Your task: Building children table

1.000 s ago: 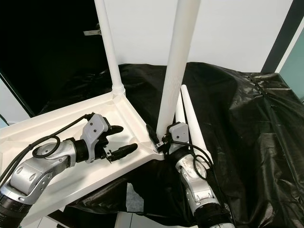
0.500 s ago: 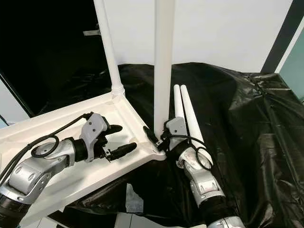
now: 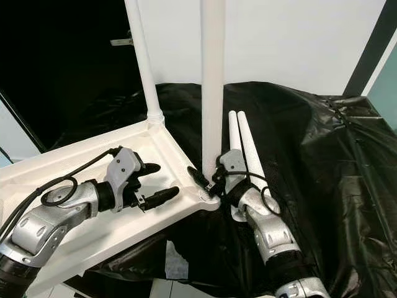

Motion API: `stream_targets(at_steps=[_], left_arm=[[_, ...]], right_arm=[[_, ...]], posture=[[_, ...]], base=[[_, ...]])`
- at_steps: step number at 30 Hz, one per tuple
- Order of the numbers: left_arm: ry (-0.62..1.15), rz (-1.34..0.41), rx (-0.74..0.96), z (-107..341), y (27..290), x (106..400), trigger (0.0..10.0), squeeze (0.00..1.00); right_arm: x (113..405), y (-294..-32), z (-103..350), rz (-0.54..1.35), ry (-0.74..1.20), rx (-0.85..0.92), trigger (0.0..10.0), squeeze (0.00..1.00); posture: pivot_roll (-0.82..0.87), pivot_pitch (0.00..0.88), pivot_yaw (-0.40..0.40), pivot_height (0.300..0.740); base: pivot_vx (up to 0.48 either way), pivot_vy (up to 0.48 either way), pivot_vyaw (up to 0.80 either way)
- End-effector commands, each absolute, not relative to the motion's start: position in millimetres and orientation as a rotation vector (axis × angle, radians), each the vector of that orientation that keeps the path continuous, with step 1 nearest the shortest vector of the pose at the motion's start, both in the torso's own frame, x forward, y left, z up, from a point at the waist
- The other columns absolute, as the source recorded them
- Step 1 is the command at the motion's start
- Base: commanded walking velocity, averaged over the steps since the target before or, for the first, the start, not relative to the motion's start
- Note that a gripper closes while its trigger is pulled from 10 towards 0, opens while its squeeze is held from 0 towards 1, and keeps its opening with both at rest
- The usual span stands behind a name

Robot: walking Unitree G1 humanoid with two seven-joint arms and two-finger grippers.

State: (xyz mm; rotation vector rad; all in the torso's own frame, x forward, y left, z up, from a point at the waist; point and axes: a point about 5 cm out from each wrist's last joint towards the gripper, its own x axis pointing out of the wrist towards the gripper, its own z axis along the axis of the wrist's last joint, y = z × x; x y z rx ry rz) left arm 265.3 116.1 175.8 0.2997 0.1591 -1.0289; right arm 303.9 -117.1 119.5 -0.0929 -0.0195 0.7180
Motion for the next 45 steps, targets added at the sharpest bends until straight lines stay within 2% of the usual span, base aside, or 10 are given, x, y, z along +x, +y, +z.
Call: stream_targets(at_steps=[1, 10, 14, 17, 19, 21, 22, 28, 38, 45], left_arm=[[0.155, -1.092, 0.317, 181, 115, 264, 10.0, 0.00], [0.152, -1.084, 0.321, 183, 117, 263, 10.0, 0.00], [0.150, -1.082, 0.322, 184, 118, 262, 10.0, 0.00], [0.150, -1.082, 0.323, 184, 118, 263, 10.0, 0.00], [0.150, -1.083, 0.324, 184, 119, 263, 10.0, 0.00], [0.150, -1.083, 0.324, 184, 119, 263, 10.0, 0.00], [0.147, -1.085, 0.325, 185, 119, 264, 10.0, 0.00], [0.141, -1.083, 0.325, 186, 119, 265, 10.0, 0.00], [0.138, -1.077, 0.327, 188, 121, 266, 10.0, 0.00], [0.135, -1.077, 0.329, 190, 121, 267, 10.0, 0.00]], right_arm=[[288, -136, 63, 0.672, 0.289, -0.074, 10.0, 0.00], [294, -146, 71, 0.525, 0.222, 0.110, 10.0, 0.00], [294, -148, 67, 0.409, 0.220, 0.251, 10.0, 0.00], [294, -146, 65, 0.409, 0.220, 0.238, 10.0, 0.00], [292, -141, 64, 0.438, 0.217, 0.145, 10.0, 0.00], [292, -141, 64, 0.438, 0.217, 0.145, 10.0, 0.00], [288, -131, 63, 0.523, 0.205, -0.043, 10.0, 0.00], [278, -121, 53, 0.623, 0.206, -0.257, 10.0, 0.00], [269, -122, 42, 0.637, 0.212, -0.311, 10.0, 0.00], [262, -118, 42, 0.676, 0.145, -0.366, 10.0, 0.00]], posture=[[0.10, 0.000, 0.047, 0.740], [0.11, 0.000, 0.042, 0.740], [0.11, 0.000, 0.042, 0.740], [0.11, 0.000, 0.045, 0.740], [0.11, 0.000, 0.046, 0.740], [0.11, 0.000, 0.046, 0.740], [0.11, 0.000, 0.047, 0.740], [0.11, 0.000, 0.043, 0.740], [0.11, 0.000, 0.048, 0.740], [0.11, 0.000, 0.056, 0.740]], base=[[0.000, 0.000, 0.00], [0.000, 0.000, 0.00], [0.000, 0.000, 0.00], [0.000, 0.000, 0.00], [0.000, 0.000, 0.00], [0.000, 0.000, 0.00], [0.000, 0.000, 0.00], [0.000, 0.000, 0.00], [0.000, 0.000, 0.00], [0.000, 0.000, 0.00]])
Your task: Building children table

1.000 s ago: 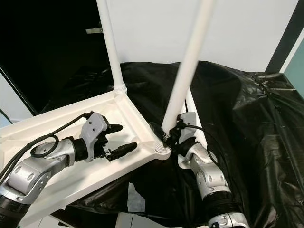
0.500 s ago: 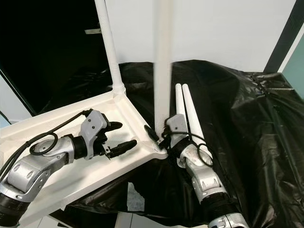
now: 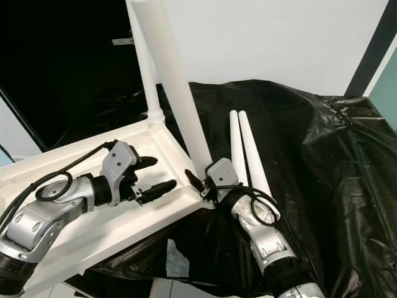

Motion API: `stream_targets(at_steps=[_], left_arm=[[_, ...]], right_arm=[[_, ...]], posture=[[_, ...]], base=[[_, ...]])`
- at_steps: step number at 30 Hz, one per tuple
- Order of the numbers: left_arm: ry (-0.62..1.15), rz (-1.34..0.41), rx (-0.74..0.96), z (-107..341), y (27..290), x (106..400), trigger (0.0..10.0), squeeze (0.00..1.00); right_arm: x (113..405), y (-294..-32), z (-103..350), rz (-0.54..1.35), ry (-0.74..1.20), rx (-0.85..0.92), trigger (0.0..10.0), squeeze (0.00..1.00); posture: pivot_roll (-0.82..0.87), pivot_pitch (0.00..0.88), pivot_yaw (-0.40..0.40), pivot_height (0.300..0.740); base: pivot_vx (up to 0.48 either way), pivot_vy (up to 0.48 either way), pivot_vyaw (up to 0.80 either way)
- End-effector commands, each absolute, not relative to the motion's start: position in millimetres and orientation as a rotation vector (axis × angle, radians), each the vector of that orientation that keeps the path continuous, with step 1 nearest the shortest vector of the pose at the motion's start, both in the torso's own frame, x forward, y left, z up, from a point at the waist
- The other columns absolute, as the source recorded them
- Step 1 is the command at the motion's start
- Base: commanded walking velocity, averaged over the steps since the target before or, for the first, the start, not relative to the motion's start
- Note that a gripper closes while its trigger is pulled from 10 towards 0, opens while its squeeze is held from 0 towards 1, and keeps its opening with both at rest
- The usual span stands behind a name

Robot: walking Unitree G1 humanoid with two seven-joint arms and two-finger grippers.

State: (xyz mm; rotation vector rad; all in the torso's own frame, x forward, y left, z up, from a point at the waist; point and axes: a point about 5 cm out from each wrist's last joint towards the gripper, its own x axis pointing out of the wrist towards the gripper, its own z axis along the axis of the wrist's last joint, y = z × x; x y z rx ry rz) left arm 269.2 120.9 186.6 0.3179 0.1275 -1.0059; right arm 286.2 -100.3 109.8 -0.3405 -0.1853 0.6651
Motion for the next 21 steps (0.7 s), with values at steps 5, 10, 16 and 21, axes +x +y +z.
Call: stream_targets(at_steps=[5, 10, 16, 21], left_arm=[[0.135, -1.079, 0.331, 189.9, 120.8, 266.7, 10.0, 0.00], [0.133, -1.078, 0.333, 190.7, 120.6, 267.1, 10.0, 0.00], [0.129, -1.078, 0.335, 190.8, 119.4, 267.6, 10.0, 0.00], [0.125, -1.076, 0.333, 192.0, 119.8, 267.9, 10.0, 0.00]], right_arm=[[260.0, -118.0, 42.0, 0.649, 0.154, -0.256, 10.0, 0.00], [263.0, -119.3, 44.6, 0.602, 0.195, -0.046, 10.0, 0.00], [264.4, -120.0, 43.5, 0.599, 0.215, -0.008, 10.0, 0.00], [266.8, -123.0, 42.3, 0.572, 0.232, 0.043, 10.0, 0.00]], posture=[[0.11, 0.000, 0.060, 0.740], [0.11, 0.000, 0.060, 0.740], [0.11, 0.000, 0.057, 0.740], [0.11, 0.000, 0.053, 0.740]], base=[[0.000, 0.000, 0.00], [0.000, 0.000, 0.00], [0.000, 0.000, 0.00], [0.000, 0.000, 0.00]])
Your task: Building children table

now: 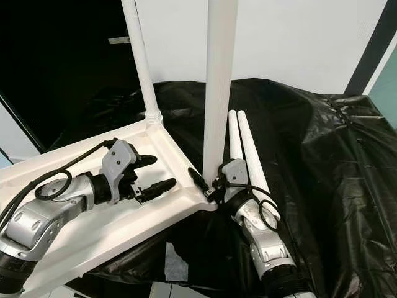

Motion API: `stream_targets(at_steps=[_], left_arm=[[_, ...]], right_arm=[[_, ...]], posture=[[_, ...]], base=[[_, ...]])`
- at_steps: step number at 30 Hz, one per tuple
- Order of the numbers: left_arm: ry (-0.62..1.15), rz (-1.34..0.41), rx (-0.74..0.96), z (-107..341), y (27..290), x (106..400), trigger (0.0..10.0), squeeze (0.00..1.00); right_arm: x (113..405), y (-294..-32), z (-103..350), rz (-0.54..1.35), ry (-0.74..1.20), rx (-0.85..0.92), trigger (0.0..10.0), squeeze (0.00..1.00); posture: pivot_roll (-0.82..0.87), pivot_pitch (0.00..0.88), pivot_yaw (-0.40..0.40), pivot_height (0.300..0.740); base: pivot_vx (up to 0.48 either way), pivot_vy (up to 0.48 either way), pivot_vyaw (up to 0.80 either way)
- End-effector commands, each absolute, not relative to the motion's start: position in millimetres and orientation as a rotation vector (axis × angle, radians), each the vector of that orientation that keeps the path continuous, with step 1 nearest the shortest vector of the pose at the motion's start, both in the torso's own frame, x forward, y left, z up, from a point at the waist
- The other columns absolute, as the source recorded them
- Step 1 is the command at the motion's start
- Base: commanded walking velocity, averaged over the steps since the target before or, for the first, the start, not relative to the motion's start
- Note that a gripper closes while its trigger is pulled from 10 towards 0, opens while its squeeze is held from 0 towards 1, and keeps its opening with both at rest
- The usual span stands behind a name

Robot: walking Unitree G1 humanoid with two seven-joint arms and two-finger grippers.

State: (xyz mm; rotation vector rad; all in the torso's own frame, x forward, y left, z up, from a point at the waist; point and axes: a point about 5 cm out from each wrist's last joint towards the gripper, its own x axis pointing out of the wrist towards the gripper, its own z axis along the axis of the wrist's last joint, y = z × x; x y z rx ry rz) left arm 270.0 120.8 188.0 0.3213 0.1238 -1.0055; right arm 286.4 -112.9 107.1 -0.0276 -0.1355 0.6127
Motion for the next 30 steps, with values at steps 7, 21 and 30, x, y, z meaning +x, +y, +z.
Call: stream_targets(at_steps=[7, 21, 30], left_arm=[[0.124, -1.071, 0.334, 193, 122, 268, 10.0, 0.00], [0.125, -1.069, 0.331, 192, 124, 267, 10.0, 0.00], [0.120, -1.066, 0.330, 193, 122, 268, 10.0, 0.00]], right_arm=[[269, -126, 41, 0.547, 0.259, 0.087, 10.0, 0.00], [277, -131, 47, 0.515, 0.285, 0.236, 10.0, 0.00], [280, -129, 52, 0.537, 0.258, 0.119, 10.0, 0.00]], posture=[[0.11, 0.000, 0.052, 0.740], [0.11, 0.000, 0.047, 0.740], [0.11, 0.000, 0.045, 0.740]], base=[[0.000, 0.000, 0.00], [0.000, 0.000, 0.00], [0.000, 0.000, 0.00]])
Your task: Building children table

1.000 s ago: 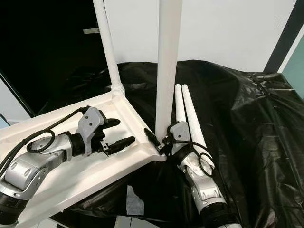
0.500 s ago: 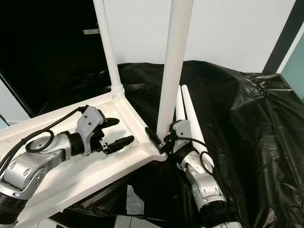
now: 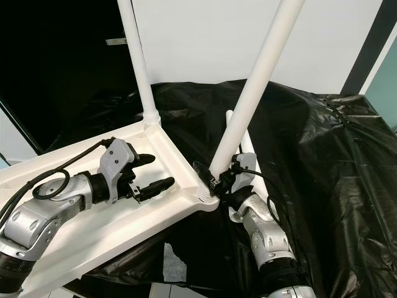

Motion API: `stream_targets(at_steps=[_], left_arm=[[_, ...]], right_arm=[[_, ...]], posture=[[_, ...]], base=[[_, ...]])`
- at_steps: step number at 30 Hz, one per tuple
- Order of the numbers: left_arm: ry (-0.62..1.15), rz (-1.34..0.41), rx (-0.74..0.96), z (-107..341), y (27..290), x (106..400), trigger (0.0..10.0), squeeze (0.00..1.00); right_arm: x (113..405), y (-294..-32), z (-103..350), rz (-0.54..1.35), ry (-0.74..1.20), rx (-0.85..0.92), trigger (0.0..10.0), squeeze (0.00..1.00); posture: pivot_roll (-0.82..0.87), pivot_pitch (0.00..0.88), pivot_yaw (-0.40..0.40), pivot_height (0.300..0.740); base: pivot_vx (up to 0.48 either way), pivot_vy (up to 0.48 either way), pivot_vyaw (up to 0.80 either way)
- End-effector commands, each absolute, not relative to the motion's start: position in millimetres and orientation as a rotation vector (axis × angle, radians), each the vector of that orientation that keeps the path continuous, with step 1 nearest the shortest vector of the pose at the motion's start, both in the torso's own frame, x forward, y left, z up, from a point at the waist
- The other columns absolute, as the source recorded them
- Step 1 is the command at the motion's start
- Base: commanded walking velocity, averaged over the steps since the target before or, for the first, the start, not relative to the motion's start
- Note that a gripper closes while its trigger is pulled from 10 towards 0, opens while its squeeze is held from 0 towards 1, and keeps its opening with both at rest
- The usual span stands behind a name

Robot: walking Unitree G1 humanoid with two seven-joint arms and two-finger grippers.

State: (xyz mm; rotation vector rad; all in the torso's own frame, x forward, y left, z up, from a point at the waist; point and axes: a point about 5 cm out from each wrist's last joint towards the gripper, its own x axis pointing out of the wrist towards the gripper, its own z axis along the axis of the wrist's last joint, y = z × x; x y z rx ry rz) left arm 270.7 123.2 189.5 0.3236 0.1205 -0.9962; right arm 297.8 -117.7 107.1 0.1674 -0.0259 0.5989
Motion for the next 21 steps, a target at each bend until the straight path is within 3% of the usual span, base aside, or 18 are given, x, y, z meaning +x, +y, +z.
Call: stream_targets(at_steps=[1, 4, 12, 21], left_arm=[[0.119, -1.066, 0.329, 193, 122, 268, 10.0, 0.00], [0.118, -1.066, 0.328, 193, 121, 269, 10.0, 0.00], [0.117, -1.066, 0.329, 193, 122, 269, 10.0, 0.00], [0.115, -1.068, 0.331, 195, 123, 270, 10.0, 0.00]], right_arm=[[279, -127, 51, 0.557, 0.254, 0.053, 10.0, 0.00], [277, -124, 51, 0.593, 0.247, -0.072, 10.0, 0.00], [273, -118, 49, 0.655, 0.244, -0.195, 10.0, 0.00], [270, -117, 46, 0.654, 0.249, -0.183, 10.0, 0.00]], posture=[[0.11, 0.000, 0.044, 0.740], [0.11, 0.000, 0.045, 0.740], [0.11, 0.000, 0.047, 0.740], [0.11, 0.000, 0.049, 0.740]], base=[[0.000, 0.000, 0.00], [0.000, 0.000, 0.00], [0.000, 0.000, 0.00], [0.000, 0.000, 0.00]])
